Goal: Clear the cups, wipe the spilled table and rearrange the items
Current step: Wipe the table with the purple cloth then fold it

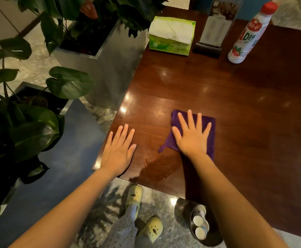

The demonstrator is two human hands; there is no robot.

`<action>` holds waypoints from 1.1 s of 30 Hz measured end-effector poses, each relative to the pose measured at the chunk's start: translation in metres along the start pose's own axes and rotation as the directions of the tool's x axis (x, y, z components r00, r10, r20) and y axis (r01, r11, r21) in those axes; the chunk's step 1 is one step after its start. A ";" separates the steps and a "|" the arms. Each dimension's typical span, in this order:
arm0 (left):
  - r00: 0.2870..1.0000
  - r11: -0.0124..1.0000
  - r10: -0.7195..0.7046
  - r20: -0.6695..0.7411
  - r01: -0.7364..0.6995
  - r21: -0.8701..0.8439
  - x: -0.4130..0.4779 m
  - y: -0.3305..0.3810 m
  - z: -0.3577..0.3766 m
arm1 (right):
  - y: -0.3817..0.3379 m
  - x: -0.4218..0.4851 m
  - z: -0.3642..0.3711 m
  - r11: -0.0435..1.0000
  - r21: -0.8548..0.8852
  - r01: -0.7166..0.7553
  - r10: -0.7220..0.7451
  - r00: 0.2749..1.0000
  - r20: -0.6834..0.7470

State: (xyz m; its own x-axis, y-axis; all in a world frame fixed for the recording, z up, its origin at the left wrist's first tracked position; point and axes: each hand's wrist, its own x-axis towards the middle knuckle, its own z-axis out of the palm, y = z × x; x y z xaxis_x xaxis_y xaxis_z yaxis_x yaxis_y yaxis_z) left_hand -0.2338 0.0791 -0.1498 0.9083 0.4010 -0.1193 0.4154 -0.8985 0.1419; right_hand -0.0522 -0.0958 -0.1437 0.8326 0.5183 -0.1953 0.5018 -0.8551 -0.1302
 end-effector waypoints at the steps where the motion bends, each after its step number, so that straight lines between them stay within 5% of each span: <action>1: 1.000 1.000 -0.001 0.005 0.001 -0.028 0.001 -0.001 -0.001 | -0.017 -0.004 0.002 0.999 0.001 0.044 -0.044 0.999 -0.003; 6: 0.998 0.974 0.003 0.056 0.010 -0.224 0.003 -0.005 -0.007 | -0.076 -0.082 0.020 0.948 -0.019 0.318 -0.319 0.947 -0.047; 10: 0.998 0.989 0.010 0.054 -0.002 -0.145 0.003 -0.003 -0.005 | -0.023 -0.118 0.025 0.914 -0.041 0.404 -0.404 0.915 -0.002; 16: 1.000 1.000 0.024 -0.005 -0.024 0.013 -0.001 -0.002 0.000 | 0.091 -0.107 0.002 0.999 -0.045 0.011 -0.011 1.000 0.006; 22: 1.000 1.000 0.023 -0.012 -0.023 -0.010 -0.001 0.000 0.001 | 0.058 -0.088 0.005 0.933 0.081 -0.351 0.357 0.932 -0.070; 28: 0.999 0.998 0.023 0.031 -0.021 -0.054 0.001 -0.002 0.000 | -0.077 -0.106 0.025 0.983 0.128 -0.131 0.133 0.991 -0.004; 33: 0.995 0.873 -0.011 0.104 0.060 -0.484 0.011 -0.010 -0.015 | -0.141 -0.120 0.027 0.964 0.257 0.062 -0.084 0.994 0.075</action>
State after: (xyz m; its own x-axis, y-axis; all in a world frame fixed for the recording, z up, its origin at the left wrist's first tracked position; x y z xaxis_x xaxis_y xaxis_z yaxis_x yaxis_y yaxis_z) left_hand -0.2270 0.0956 -0.1378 0.8936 0.3899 -0.2224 0.4415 -0.6742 0.5921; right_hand -0.2289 -0.0370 -0.1286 0.7673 0.5878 -0.2564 0.4756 -0.7898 -0.3873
